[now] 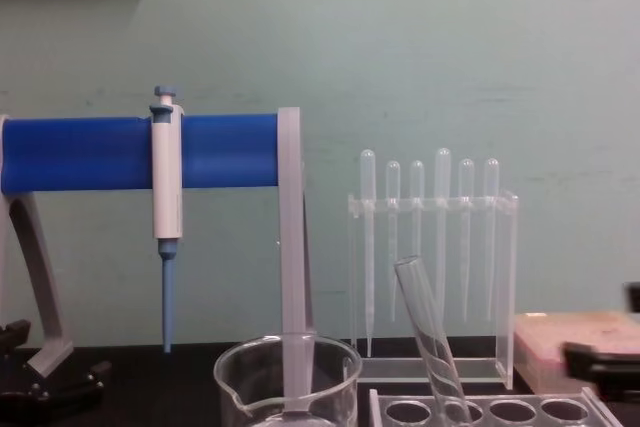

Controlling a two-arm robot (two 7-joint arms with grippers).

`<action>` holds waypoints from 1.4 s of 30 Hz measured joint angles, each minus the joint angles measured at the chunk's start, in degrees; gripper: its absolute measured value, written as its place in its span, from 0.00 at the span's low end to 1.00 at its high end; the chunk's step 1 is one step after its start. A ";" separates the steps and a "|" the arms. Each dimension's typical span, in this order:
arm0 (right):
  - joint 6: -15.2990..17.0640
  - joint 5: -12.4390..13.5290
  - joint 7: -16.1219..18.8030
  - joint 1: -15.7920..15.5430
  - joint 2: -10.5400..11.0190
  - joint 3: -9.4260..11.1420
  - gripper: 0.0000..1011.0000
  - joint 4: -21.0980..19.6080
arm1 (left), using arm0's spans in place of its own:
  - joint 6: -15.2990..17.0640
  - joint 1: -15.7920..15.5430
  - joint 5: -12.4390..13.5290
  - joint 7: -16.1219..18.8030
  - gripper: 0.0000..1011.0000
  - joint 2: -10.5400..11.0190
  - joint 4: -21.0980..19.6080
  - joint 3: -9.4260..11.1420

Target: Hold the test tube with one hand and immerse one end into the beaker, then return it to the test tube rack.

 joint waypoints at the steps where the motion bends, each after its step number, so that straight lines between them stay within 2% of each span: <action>1: 0.51 0.13 0.87 0.69 -0.31 -0.44 0.99 -0.05 | 0.00 -0.01 0.00 0.00 0.99 0.00 0.00 0.00; 6: 3.69 -0.62 4.80 5.03 -2.77 -3.50 0.99 0.85 | 0.00 0.00 0.00 0.00 0.99 0.00 0.00 0.00; 9: 5.83 -2.16 6.80 8.45 -5.18 -5.83 0.99 2.59 | 0.00 0.00 0.00 0.00 0.99 0.00 0.00 0.00; 10: 5.83 -2.16 6.80 8.45 -5.18 -5.83 0.99 2.59 | 0.00 0.00 0.00 0.00 0.99 0.00 0.00 0.00; 13: 8.06 -3.66 8.25 11.50 -7.71 -7.75 0.99 4.59 | 0.00 0.00 0.00 0.00 0.99 0.00 0.00 0.00; 18: 10.66 -4.80 9.80 14.79 -10.71 -9.18 0.99 7.04 | 0.00 0.00 0.00 0.00 0.99 0.00 0.00 0.00; 23: 12.42 -4.97 11.25 16.60 -12.56 -9.59 0.98 8.65 | 0.00 0.00 0.00 0.00 0.99 0.00 0.00 0.00; 28: 13.57 -5.55 11.86 17.28 -13.68 -9.67 0.90 9.20 | 0.00 0.00 0.00 0.00 0.99 0.00 0.00 0.00; 38: 14.18 -7.01 12.27 17.09 -14.93 -8.70 0.62 9.78 | 0.00 0.00 0.00 0.00 0.99 0.00 0.00 0.00; 42: 14.19 -7.36 12.41 16.61 -15.36 -7.88 0.47 9.79 | 0.00 0.00 0.00 0.00 0.99 0.00 0.00 0.00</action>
